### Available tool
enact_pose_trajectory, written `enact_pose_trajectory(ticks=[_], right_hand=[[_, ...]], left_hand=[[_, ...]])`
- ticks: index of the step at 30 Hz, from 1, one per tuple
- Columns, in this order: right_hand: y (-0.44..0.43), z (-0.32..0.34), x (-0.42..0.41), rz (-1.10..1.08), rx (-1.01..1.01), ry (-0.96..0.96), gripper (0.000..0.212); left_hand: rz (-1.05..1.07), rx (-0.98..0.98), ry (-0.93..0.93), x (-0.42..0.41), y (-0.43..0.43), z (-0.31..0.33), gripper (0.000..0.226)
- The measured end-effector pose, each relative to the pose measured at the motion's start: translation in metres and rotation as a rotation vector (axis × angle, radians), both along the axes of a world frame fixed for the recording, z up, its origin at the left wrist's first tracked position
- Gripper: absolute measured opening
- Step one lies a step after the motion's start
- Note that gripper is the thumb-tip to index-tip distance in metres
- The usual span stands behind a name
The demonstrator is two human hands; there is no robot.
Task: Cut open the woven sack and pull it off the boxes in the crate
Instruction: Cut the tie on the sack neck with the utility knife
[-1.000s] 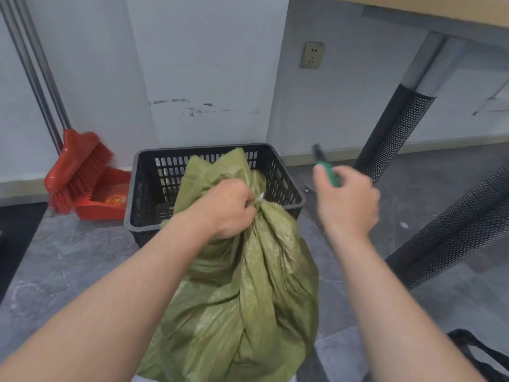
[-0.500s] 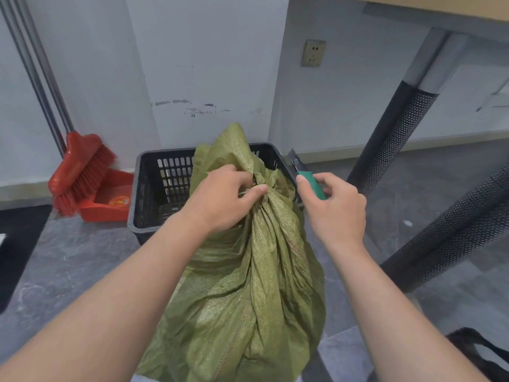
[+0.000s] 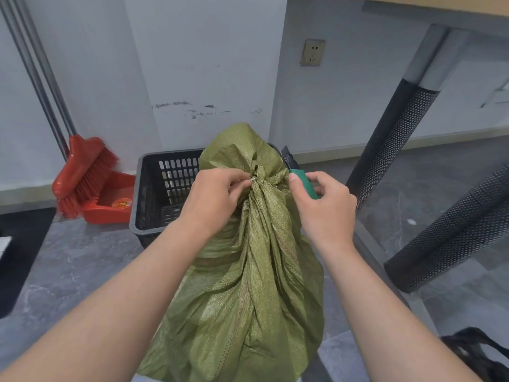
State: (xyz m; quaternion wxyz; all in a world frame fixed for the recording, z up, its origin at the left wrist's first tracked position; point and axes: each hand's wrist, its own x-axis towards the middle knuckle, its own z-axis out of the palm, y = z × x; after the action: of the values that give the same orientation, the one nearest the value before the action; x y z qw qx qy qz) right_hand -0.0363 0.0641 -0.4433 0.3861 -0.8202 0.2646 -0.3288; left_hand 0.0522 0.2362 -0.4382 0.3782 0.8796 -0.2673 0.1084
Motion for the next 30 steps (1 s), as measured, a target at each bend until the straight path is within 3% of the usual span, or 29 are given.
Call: enact_pose_trajectory(ticks=[3,12,15,20,24,30], right_hand=[[0.003,-0.001,0.003,0.007,0.023,-0.016,0.036],[0.008,-0.006,0.008,0.04,0.018,0.0,0.036],[0.011,-0.008,0.011,0.051,0.03,0.005,0.037],[0.012,-0.008,0.011,0.055,0.035,0.002,0.033],[0.013,-0.01,0.013,0.061,0.033,-0.003,0.034],[0.019,-0.013,0.015,0.1,0.065,-0.019,0.03]], left_hand=[[-0.007,-0.023,0.037,-0.002,0.003,0.002,0.03],[-0.012,0.248,0.124,0.012,0.026,0.024,0.074],[-0.009,0.438,0.055,0.018,0.032,0.041,0.065],[0.105,0.706,-0.006,0.021,0.044,0.067,0.027],[0.053,0.682,0.126,0.02,0.052,0.08,0.028],[-0.013,0.342,0.118,0.023,0.052,0.049,0.019]])
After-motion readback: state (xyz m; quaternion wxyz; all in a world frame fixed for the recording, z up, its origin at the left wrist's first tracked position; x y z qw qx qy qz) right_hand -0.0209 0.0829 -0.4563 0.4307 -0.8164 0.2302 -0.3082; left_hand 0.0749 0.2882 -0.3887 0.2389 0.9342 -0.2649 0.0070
